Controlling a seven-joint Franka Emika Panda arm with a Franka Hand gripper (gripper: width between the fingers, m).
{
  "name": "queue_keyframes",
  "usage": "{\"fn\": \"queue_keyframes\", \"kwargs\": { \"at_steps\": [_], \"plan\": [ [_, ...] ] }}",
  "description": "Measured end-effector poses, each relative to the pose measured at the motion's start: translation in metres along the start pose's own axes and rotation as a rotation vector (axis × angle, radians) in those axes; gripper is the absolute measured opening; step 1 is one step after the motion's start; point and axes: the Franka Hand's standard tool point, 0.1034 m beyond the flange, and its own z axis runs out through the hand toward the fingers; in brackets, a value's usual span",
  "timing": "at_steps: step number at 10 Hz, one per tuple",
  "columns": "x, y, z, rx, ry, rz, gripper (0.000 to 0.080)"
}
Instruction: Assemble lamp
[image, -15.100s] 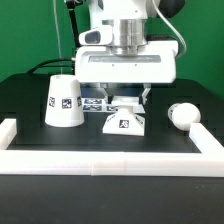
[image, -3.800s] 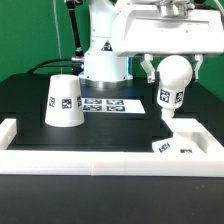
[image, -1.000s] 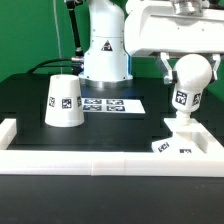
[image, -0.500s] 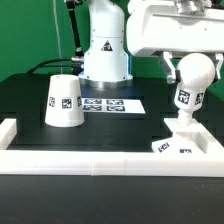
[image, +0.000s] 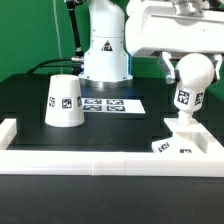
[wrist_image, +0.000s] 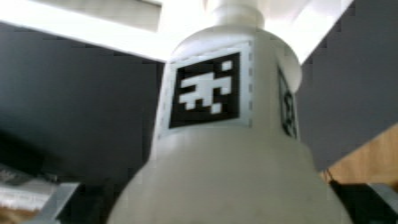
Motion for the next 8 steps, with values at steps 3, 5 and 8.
{"fn": "queue_keyframes", "kwargs": {
  "at_steps": [3,5,8],
  "plan": [
    [-0.007,-0.006,0.001,0.000,0.014,-0.005,0.0579],
    [-0.010,-0.006,0.003,0.000,0.011,-0.004,0.0579],
    [-0.020,-0.006,0.008,-0.001,0.010,-0.003,0.0579]
  ]
}}
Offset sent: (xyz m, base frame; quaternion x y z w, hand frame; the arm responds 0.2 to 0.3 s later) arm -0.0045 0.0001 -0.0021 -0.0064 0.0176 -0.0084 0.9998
